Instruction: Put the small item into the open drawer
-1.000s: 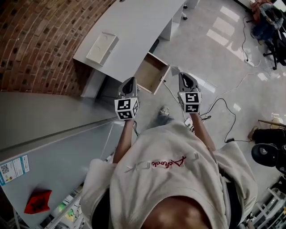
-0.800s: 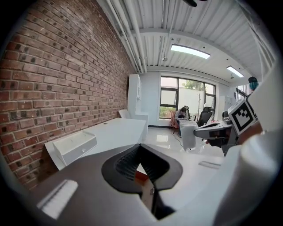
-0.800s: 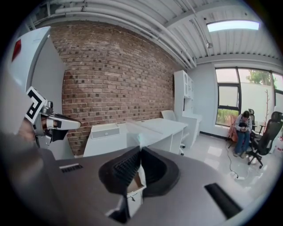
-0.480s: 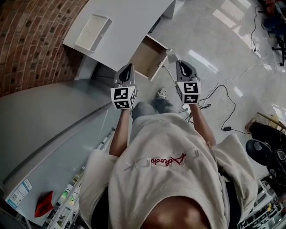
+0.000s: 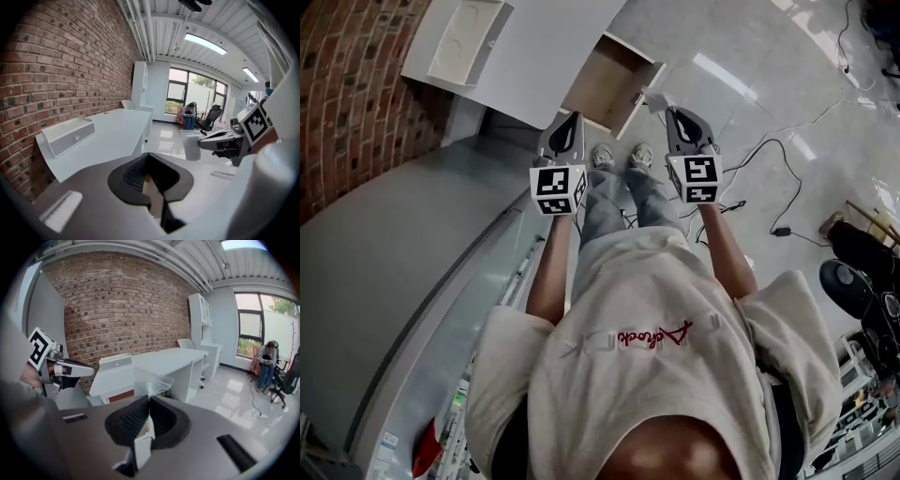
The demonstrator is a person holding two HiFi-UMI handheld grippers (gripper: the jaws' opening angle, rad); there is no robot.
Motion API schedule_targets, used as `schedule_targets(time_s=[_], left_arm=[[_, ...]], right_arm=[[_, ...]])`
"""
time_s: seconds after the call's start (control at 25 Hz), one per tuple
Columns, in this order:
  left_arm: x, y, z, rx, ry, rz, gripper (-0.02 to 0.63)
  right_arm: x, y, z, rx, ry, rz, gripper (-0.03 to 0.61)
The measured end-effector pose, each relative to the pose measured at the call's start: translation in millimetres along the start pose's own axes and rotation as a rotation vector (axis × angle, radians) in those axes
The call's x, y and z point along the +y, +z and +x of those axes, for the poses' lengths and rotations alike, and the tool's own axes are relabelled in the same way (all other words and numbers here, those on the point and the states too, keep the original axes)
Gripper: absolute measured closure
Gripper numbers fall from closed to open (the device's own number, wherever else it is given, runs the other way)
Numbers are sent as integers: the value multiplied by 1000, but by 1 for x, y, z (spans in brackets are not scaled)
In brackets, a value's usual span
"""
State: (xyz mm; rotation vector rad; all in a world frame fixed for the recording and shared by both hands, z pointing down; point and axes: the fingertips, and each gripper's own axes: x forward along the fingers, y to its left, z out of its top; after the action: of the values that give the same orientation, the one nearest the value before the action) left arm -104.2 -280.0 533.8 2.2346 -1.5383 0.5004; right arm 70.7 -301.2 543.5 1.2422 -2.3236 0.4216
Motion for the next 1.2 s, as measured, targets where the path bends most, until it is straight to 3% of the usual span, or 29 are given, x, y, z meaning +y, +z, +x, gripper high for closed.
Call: schedule_targets(time_s=[0.24,0.52,0.92,1.2], left_arm=[[-7,-37,6,57,-71,84,604],[3,-96,14,105,-103,3,604],[13,-178,27,165,-88,-98,604],[14,-217,28,182,-67,-130,604]], right_arm=[[16,-39,11,67,-5,17,565],[39,-90,22,129,-7,46,565],[59,-169,30,215,9,89,566],[74,-194,34,223,40,107,565]])
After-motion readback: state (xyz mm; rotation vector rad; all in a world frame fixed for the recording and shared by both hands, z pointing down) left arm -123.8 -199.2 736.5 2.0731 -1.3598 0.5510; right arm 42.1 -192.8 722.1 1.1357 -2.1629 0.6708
